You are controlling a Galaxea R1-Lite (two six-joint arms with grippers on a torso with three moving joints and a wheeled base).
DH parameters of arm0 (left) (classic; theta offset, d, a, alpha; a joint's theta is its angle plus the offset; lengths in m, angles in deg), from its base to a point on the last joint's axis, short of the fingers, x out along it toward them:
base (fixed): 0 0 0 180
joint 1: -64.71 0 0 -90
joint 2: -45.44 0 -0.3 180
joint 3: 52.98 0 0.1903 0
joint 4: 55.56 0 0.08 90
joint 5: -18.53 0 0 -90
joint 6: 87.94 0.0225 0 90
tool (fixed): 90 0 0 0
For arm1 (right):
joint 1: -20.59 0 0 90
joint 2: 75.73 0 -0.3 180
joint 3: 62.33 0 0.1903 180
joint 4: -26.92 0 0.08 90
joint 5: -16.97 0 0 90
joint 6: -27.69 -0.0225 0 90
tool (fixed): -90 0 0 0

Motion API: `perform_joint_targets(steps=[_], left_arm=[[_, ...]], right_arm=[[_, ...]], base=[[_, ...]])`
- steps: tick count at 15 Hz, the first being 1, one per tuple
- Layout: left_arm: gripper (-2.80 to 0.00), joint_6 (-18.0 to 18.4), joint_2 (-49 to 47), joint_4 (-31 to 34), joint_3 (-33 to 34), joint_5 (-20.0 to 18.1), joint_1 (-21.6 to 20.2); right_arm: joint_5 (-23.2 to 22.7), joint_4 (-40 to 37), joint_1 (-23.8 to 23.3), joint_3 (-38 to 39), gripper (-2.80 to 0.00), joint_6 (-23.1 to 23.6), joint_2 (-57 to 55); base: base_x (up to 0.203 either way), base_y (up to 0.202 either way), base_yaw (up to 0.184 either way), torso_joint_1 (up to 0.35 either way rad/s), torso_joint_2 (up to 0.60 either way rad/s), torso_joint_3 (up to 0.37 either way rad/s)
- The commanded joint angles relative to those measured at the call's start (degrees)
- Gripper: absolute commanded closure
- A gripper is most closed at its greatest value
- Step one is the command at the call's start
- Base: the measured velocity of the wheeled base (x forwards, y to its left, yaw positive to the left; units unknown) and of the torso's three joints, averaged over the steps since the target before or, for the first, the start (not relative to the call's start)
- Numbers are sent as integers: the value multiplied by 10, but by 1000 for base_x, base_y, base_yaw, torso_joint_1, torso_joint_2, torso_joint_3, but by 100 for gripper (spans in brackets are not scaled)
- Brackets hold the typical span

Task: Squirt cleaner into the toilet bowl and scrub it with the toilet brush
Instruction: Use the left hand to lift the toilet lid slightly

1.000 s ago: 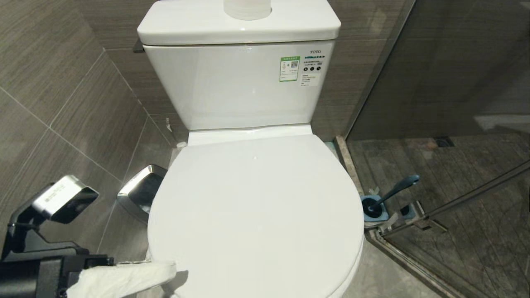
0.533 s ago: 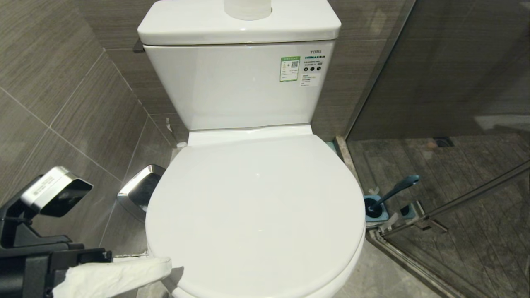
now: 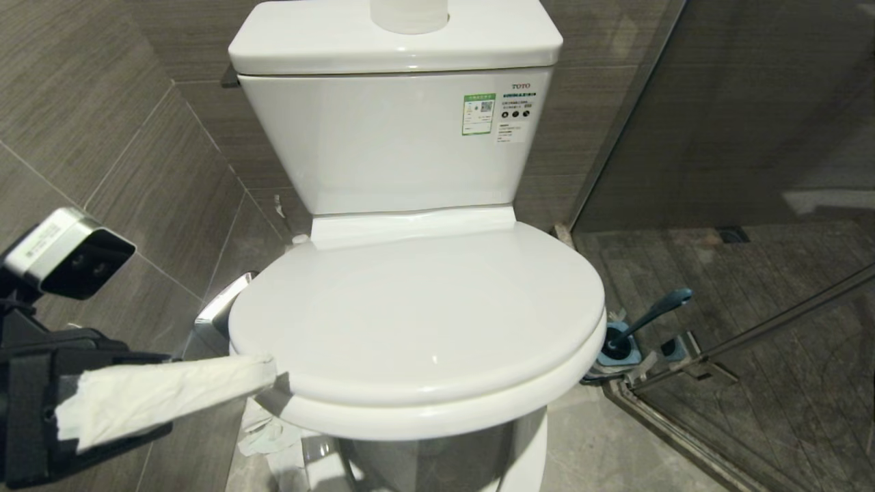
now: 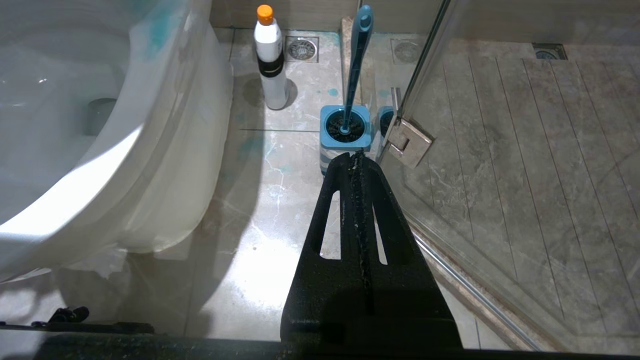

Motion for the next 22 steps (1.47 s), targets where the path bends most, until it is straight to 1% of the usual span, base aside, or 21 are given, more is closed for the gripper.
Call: perform_joint_targets(steps=[1, 2, 4, 5, 6, 7, 14, 19, 22], left_arm=[[-280, -2, -21, -7, -22, 1, -2], [-280, -6, -21, -7, -28, 1, -10], [-280, -36, -20, -9, -50, 0, -17], [-280, -53, -21, -20, -60, 0, -18], [-280, -59, -21, -34, -61, 0, -18], [-280, -62, -22, -43, -63, 0, -18], [-280, -65, -40, -46, -95, 0, -32], [-280, -65, -83, -46, -177, 0, -70], [-280, -65, -95, -46, -205, 1, -80]], right_arm=[[0, 0, 0, 0, 0, 0, 0], [0, 0, 0, 0, 0, 0, 0], [0, 0, 0, 0, 0, 1, 0], [0, 0, 0, 0, 0, 1, 0], [0, 0, 0, 0, 0, 0, 0], [0, 0, 0, 0, 0, 1, 0], [0, 0, 0, 0, 0, 1, 0], [0, 0, 0, 0, 0, 0, 0], [0, 0, 0, 0, 0, 1, 0]], base=[[0, 0, 0, 0, 0, 0], [0, 0, 0, 0, 0, 0], [0, 0, 0, 0, 0, 0], [0, 0, 0, 0, 0, 0], [0, 0, 0, 0, 0, 0], [0, 0, 0, 0, 0, 0], [0, 0, 0, 0, 0, 0], [0, 0, 0, 0, 0, 0], [0, 0, 0, 0, 0, 0]])
